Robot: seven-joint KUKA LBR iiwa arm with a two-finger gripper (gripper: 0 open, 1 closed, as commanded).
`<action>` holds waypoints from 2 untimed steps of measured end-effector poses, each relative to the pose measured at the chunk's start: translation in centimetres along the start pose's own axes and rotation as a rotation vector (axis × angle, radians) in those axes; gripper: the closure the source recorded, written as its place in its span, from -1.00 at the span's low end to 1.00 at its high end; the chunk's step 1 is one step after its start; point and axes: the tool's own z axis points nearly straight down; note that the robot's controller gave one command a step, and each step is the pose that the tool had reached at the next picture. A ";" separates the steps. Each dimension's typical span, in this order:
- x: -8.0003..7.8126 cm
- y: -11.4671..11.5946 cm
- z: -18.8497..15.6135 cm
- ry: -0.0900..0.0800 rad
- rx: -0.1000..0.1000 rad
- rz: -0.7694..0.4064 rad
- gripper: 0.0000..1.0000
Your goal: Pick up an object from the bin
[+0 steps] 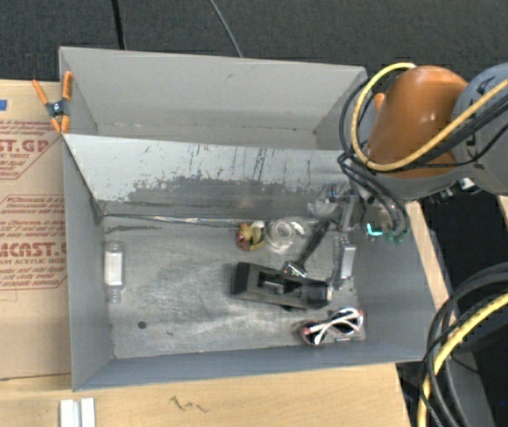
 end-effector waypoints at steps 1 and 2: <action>-0.2 0.0 -0.4 -0.007 0.001 -0.001 -1.00; 3.5 4.0 10.4 -0.016 0.000 0.073 1.00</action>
Offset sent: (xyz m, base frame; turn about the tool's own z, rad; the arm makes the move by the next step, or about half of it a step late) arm -0.0386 0.0400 -0.1062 0.0732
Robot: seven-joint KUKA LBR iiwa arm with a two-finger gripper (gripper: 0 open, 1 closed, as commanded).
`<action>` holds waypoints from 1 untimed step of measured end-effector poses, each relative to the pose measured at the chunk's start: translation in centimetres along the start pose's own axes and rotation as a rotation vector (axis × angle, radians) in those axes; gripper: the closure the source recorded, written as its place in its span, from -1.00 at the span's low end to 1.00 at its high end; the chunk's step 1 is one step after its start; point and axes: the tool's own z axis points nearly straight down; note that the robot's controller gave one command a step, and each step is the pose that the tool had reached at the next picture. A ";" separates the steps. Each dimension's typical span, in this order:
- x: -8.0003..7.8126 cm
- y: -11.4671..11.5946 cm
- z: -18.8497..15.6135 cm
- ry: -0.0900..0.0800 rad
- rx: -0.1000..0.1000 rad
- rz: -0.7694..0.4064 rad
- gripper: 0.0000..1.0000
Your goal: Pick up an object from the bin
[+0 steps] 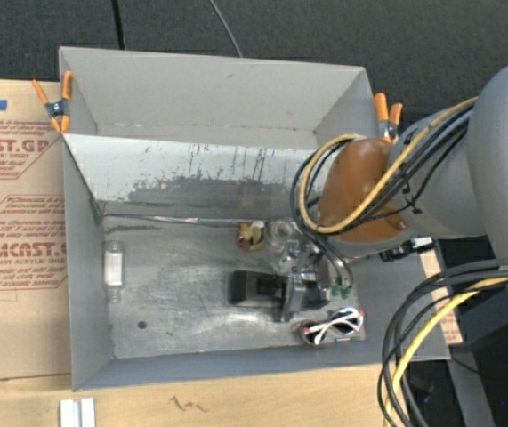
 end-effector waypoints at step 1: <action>0.0 0.0 0.0 0.000 0.000 0.000 1.00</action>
Offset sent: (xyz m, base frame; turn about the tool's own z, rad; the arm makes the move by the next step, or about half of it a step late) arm 0.0066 -0.0130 0.1127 -0.0137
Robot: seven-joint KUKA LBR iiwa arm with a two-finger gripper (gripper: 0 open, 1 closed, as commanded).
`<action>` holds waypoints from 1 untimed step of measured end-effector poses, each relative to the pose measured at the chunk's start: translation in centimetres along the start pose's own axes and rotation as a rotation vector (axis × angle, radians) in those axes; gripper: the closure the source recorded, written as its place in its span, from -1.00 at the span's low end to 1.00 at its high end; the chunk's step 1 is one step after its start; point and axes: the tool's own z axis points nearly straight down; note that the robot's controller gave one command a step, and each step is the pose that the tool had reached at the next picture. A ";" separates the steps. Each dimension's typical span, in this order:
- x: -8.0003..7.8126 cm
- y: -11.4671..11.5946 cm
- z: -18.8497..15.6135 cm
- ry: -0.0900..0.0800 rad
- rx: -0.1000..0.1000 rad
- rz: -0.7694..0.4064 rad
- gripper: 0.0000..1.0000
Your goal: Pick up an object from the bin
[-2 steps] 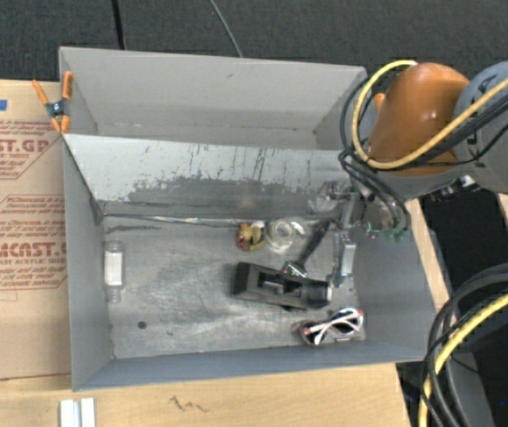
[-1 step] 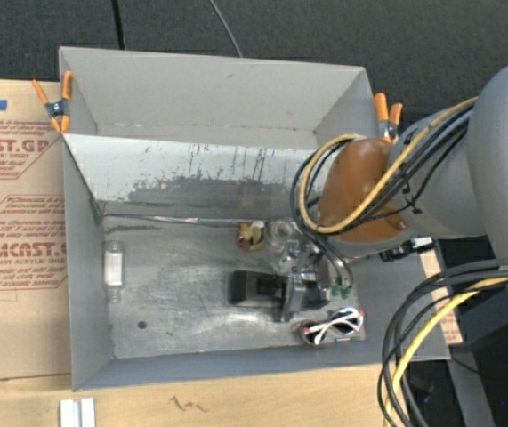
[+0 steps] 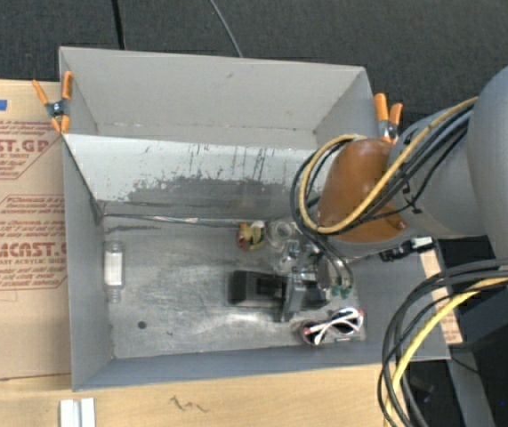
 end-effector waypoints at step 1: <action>-0.8 -1.2 -11.0 0.013 0.000 -0.015 1.00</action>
Offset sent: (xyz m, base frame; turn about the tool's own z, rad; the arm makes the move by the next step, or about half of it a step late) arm 0.0000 0.0000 0.0000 0.0000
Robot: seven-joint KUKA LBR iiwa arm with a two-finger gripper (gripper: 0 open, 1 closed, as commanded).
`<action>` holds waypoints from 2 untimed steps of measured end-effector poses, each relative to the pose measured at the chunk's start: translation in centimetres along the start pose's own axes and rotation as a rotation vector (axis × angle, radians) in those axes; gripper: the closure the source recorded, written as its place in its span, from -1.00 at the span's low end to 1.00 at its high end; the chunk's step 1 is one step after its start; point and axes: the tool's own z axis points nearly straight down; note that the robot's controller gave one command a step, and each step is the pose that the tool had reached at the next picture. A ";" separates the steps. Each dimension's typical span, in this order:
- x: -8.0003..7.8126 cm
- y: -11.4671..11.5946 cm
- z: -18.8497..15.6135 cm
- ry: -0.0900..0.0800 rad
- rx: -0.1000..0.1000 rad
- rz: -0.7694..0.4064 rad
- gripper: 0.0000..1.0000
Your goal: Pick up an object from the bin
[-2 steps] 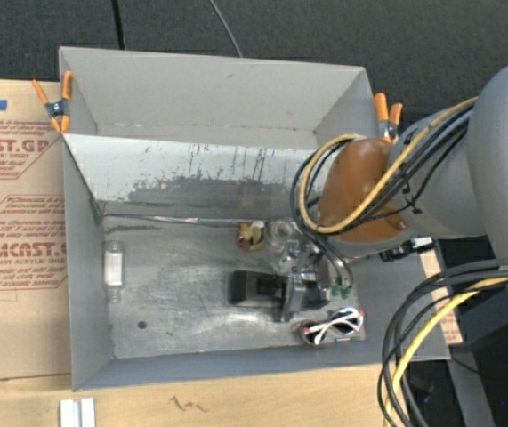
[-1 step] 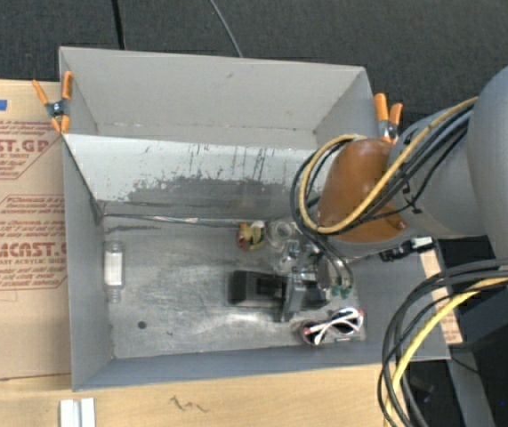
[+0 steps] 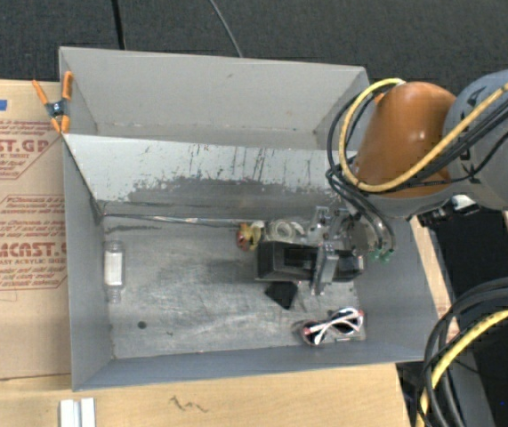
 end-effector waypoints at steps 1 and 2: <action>0.0 0.0 0.0 0.000 0.000 0.000 1.00; 0.5 0.0 -5.3 0.007 -0.001 0.003 1.00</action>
Offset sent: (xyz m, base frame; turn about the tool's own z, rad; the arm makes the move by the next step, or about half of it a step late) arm -0.0048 -0.0015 0.0837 0.0066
